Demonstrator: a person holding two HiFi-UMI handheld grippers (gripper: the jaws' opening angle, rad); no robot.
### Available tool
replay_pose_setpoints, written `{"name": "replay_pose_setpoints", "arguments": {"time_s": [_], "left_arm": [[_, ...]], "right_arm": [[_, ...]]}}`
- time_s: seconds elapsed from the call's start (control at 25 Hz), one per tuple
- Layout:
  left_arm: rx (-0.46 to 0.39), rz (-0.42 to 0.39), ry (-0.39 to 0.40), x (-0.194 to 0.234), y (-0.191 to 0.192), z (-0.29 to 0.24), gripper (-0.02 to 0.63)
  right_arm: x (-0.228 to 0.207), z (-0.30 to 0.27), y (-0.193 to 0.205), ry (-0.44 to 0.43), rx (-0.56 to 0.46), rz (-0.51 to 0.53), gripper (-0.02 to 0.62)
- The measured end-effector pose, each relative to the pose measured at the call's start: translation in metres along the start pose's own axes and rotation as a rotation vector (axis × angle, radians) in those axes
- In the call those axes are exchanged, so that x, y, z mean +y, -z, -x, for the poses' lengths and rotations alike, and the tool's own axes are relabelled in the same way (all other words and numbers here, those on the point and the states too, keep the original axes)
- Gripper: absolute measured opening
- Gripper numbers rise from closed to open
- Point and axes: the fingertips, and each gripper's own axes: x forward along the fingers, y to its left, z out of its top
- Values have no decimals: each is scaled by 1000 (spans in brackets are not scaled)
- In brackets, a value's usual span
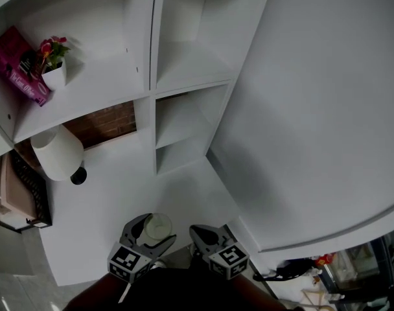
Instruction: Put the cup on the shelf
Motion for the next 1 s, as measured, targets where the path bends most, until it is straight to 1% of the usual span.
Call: {"name": "replay_pose_setpoints", "arguments": {"time_s": [0.08,0.32,0.4,0.64,0.88,1.0], "left_arm": [[6,12,-21,2,-4,-4,382],[-9,3,-89,17,-20,-29,382],[-15,-5,-103,21,-25,-38,382],[-25,-28,-136,30,-41,-64,382],[-27,-33,-162,41,-62,-93,382],[-31,-40,-177,48,-73,-109,382]], "right_arm": [[-6,-3,-9,-21,-5,15,5],[-30,-11,-25,-74,-12,28,5],[-42,-12,-28,-81,-19,24,5],[-72,-13,-35,-82,-10,64,5],[-94,-15,-40,-104,-18,66,5],[-99,-17,-44,-131,-44,26,5]]}}
